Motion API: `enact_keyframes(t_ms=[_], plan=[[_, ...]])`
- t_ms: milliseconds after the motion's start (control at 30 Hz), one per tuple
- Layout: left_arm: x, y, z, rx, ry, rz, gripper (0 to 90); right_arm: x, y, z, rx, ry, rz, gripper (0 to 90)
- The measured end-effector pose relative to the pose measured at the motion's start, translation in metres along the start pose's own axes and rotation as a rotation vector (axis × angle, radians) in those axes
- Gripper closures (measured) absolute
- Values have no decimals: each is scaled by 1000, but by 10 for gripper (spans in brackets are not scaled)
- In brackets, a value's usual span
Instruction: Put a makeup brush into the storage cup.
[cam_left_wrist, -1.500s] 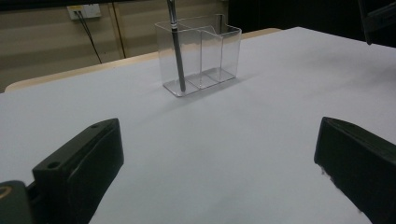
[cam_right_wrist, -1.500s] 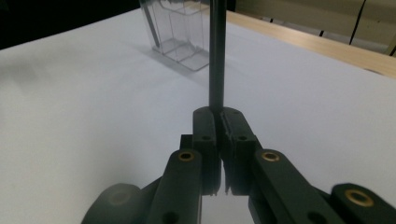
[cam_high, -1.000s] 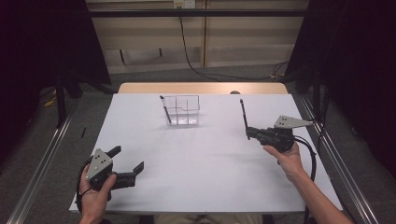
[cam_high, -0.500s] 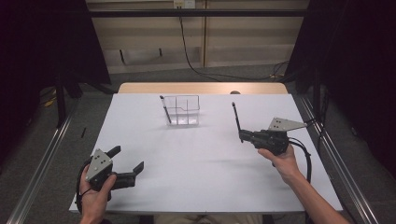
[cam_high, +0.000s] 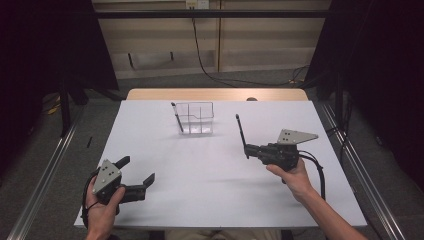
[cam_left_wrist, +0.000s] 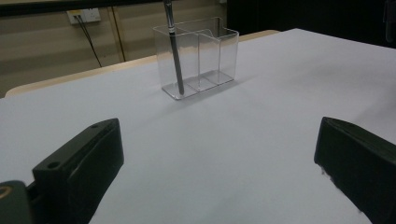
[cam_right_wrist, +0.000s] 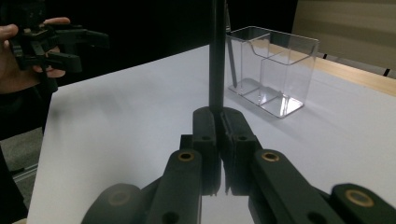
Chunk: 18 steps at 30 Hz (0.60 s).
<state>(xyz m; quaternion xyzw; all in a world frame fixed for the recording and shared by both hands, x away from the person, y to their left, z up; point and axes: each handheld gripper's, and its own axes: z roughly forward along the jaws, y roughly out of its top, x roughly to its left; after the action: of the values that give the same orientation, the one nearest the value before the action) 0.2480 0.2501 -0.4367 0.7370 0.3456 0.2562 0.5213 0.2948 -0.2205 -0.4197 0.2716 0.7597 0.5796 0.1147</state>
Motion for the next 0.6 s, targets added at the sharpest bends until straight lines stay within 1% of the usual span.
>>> enact_keyframes(t_ms=[233,433,500,600], plan=[[-1,0,-1,-5,0,-8,14,10,0,9,3,43,-5,849],[-3,2,1,-5,-16,0,14,14,-1,16,9,66,-1,849],[-4,3,0,-17,-10,-12,13,15,-2,17,13,71,-4,849],[-6,4,0,-17,-16,-15,13,15,-2,18,20,72,-6,849]])
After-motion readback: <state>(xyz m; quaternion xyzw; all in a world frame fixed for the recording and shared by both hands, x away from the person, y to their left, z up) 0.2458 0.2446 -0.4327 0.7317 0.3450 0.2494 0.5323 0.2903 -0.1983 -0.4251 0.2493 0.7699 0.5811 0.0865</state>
